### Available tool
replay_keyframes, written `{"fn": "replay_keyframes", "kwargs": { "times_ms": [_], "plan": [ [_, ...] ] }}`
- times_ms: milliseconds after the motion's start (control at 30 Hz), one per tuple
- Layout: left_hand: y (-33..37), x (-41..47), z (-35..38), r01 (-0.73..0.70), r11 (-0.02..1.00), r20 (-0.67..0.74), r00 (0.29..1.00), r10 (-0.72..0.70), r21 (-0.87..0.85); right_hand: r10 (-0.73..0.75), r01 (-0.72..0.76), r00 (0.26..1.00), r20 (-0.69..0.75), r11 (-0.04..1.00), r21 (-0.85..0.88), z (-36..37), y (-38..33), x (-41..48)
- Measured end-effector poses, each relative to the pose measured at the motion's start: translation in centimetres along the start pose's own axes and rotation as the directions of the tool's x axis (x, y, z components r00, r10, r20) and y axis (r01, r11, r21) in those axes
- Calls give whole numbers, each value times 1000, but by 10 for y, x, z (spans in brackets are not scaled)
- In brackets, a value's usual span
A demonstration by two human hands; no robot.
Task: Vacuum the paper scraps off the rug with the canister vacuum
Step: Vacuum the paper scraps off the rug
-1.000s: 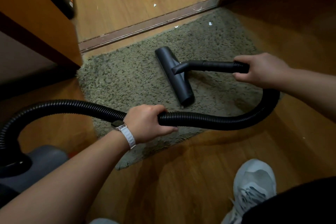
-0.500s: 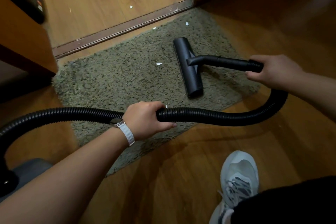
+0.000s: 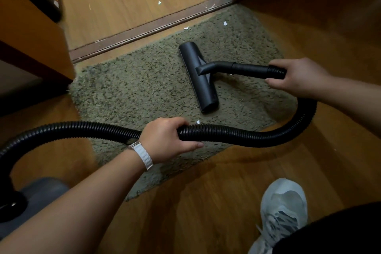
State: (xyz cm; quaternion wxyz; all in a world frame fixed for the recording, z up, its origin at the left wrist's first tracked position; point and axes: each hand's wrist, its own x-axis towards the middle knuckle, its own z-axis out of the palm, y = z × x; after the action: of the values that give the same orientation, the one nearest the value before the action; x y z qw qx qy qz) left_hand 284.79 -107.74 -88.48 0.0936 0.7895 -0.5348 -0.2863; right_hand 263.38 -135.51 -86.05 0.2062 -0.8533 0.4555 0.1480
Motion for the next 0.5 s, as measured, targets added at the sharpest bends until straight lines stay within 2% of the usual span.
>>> {"fn": "replay_keyframes", "kwargs": {
  "times_ms": [500],
  "plan": [
    [-19,-6,-8,58,997,-3,998,-58,41,-225,225,974,9,971,-85,8,-54,33]
  ]
}}
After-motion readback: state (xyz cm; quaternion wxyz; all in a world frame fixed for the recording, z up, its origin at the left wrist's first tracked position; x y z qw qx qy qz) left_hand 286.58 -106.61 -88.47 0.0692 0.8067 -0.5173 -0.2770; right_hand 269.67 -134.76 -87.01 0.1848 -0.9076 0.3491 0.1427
